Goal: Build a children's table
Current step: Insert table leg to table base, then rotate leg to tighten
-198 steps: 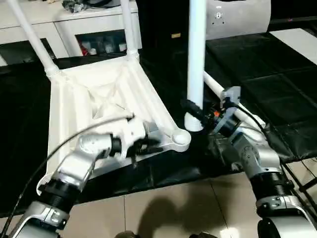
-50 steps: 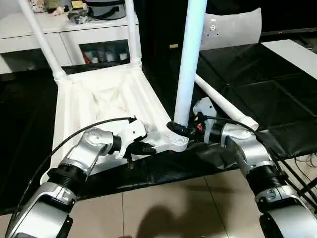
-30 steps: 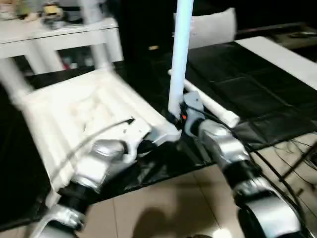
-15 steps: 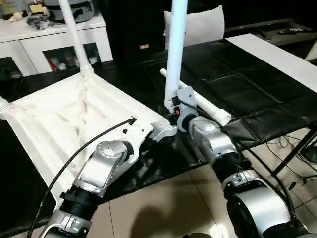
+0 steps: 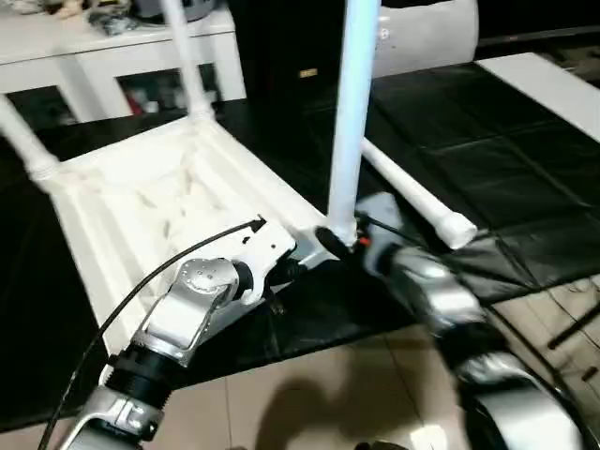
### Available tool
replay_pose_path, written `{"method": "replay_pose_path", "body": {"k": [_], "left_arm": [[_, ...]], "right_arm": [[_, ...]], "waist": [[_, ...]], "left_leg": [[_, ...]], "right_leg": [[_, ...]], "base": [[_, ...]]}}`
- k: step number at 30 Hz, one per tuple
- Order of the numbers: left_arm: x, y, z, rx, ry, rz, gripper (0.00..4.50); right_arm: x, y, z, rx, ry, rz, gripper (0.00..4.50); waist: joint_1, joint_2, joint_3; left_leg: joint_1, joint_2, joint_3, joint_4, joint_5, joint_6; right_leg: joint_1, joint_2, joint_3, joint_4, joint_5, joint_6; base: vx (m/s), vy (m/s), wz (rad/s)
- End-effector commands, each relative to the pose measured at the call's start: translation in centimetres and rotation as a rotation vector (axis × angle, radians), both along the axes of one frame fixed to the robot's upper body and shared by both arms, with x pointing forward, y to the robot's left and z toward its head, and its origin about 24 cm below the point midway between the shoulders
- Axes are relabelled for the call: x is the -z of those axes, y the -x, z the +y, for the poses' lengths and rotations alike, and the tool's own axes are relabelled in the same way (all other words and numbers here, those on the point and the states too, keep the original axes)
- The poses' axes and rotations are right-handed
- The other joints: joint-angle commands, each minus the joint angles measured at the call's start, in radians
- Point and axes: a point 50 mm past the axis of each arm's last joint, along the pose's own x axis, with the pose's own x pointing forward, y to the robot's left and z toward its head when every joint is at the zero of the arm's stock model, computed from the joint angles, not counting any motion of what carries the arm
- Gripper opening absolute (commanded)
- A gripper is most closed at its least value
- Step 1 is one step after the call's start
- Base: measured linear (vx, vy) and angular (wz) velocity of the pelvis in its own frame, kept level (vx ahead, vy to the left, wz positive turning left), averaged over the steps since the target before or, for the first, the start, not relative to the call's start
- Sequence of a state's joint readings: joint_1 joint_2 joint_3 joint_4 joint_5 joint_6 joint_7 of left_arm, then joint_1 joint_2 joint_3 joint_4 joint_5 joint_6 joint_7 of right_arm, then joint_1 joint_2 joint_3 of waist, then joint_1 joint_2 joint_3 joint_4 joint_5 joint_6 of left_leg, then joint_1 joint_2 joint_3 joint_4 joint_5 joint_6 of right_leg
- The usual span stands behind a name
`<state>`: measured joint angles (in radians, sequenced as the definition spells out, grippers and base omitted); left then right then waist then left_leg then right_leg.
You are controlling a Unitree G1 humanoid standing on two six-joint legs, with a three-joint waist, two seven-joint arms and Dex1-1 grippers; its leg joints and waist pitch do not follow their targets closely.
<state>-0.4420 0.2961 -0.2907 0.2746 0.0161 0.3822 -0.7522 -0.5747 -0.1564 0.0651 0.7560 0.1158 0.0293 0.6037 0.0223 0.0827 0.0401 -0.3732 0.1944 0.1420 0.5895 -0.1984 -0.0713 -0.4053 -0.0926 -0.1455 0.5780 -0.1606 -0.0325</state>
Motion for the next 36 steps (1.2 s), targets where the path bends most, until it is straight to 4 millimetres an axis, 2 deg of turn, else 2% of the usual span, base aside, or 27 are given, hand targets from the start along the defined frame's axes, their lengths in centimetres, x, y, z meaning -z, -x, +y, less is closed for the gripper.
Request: {"method": "replay_pose_path", "body": {"k": [1, 2, 3, 4, 5, 7, 13, 18, 21, 22, 26, 27, 32, 36], "left_arm": [[-0.4, -0.4, 1.2, 0.042, -0.045, -0.038, 0.00], [-0.3, -0.3, 1.4, 0.076, -0.055, -0.037, 0.00], [-0.2, -0.3, 1.5, 0.096, -0.061, -0.036, 0.00], [-0.1, -0.1, 1.8, 0.138, -0.073, -0.021, 0.00], [-0.1, 0.0, 2.0, 0.160, -0.080, -0.015, 0.00], [-0.1, 0.1, 2.2, 0.200, -0.091, -0.003, 0.00], [0.1, 0.7, 2.8, 0.337, -0.137, 0.024, 0.00], [0.2, 1.3, 2.9, 0.470, -0.172, 0.049, 0.00], [0.3, 1.7, 2.8, 0.532, -0.187, 0.069, 0.00], [0.3, 1.7, 2.7, 0.542, -0.189, 0.072, 0.00], [0.4, 1.8, 2.6, 0.574, -0.188, 0.071, 0.00], [0.4, 1.8, 2.5, 0.579, -0.188, 0.072, 0.00], [0.5, 1.9, 2.5, 0.590, -0.188, 0.077, 0.00], [0.6, 1.9, 2.5, 0.596, -0.186, 0.085, 0.00]], "right_arm": [[0.2, 0.7, -1.5, -0.030, 0.023, -0.010, 4.29], [-0.2, 0.9, -2.1, -0.055, 0.019, -0.027, 4.37], [-0.4, 1.0, -2.4, -0.071, 0.018, -0.036, 4.42], [-0.9, 1.2, -3.2, -0.100, 0.031, -0.065, 4.47], [-1.1, 1.3, -3.4, -0.120, 0.032, -0.071, 4.47], [-1.6, 1.5, -3.9, -0.163, 0.036, -0.085, 4.47], [-3.2, 2.1, -4.5, -0.319, 0.050, -0.115, 4.47], [-3.6, 2.7, -4.4, -0.517, 0.130, -0.091, 4.47], [-3.6, 2.6, -4.1, -0.588, 0.167, -0.078, 4.47], [-3.5, 2.6, -4.0, -0.597, 0.172, -0.074, 4.19], [-3.5, 2.5, -3.3, -0.638, 0.155, -0.044, 3.97], [-3.5, 2.5, -3.1, -0.655, 0.137, -0.030, 3.85], [-3.3, 2.6, -2.8, -0.694, 0.108, 0.002, 3.46], [-3.1, 2.6, -2.6, -0.722, 0.086, 0.025, 3.15]], "waist": [[0.008, 0.005, -0.064], [0.013, 0.009, -0.064], [0.014, 0.005, -0.062], [0.015, 0.005, -0.063], [0.018, 0.011, -0.063], [0.019, 0.007, -0.064], [0.026, 0.008, -0.066], [0.045, 0.008, -0.068], [0.059, 0.001, -0.069], [0.061, 0.002, -0.068], [0.066, 0.000, -0.069], [0.066, -0.003, -0.070], [0.070, -0.001, -0.073], [0.074, -0.005, -0.074]], "left_leg": [[-0.002, 0.027, 0.004, -0.059, -0.147, 0.121], [0.000, 0.030, 0.003, -0.062, -0.172, 0.105], [0.001, 0.030, 0.003, -0.064, -0.189, 0.097], [0.001, 0.031, 0.002, -0.064, -0.191, 0.094], [0.003, 0.032, 0.001, -0.065, -0.197, 0.089], [0.003, 0.032, 0.001, -0.065, -0.192, 0.089], [0.001, 0.029, 0.005, -0.058, -0.153, 0.115], [0.005, 0.034, 0.007, -0.056, -0.145, 0.120], [0.004, 0.034, 0.007, -0.056, -0.138, 0.115], [0.005, 0.034, 0.008, -0.056, -0.139, 0.113], [0.005, 0.033, 0.009, -0.055, -0.137, 0.107], [0.005, 0.034, 0.009, -0.055, -0.132, 0.106], [0.006, 0.035, 0.009, -0.052, -0.106, 0.117], [0.004, 0.034, 0.009, -0.050, -0.091, 0.122]], "right_leg": [[0.072, -0.060, 0.058, -0.060, -0.155, -0.198], [0.071, -0.061, 0.059, -0.061, -0.192, -0.186], [0.072, -0.058, 0.059, -0.066, -0.211, -0.173], [0.072, -0.059, 0.060, -0.063, -0.211, -0.173], [0.071, -0.059, 0.060, -0.063, -0.221, -0.173], [0.071, -0.058, 0.062, -0.061, -0.211, -0.177], [0.072, -0.056, 0.062, -0.057, -0.179, -0.186], [0.068, -0.057, 0.064, -0.054, -0.173, -0.198], [0.069, -0.059, 0.065, -0.050, -0.180, -0.200], [0.068, -0.059, 0.066, -0.052, -0.189, -0.198], [0.068, -0.058, 0.067, -0.051, -0.199, -0.191], [0.068, -0.058, 0.068, -0.050, -0.200, -0.191], [0.067, -0.057, 0.068, -0.045, -0.172, -0.198], [0.068, -0.058, 0.068, -0.043, -0.168, -0.198]], "base": [[0.000, 0.000, 0.00], [0.000, 0.000, 0.00], [0.000, 0.000, 0.00], [0.000, 0.000, 0.00], [0.000, 0.000, 0.00], [0.000, 0.000, 0.00], [0.000, 0.000, 0.00], [0.000, 0.000, 0.00], [0.000, 0.000, 0.00], [0.000, 0.000, 0.00], [0.000, 0.000, 0.00], [0.000, 0.000, 0.00], [0.000, 0.000, 0.00], [0.000, 0.000, 0.00]]}}
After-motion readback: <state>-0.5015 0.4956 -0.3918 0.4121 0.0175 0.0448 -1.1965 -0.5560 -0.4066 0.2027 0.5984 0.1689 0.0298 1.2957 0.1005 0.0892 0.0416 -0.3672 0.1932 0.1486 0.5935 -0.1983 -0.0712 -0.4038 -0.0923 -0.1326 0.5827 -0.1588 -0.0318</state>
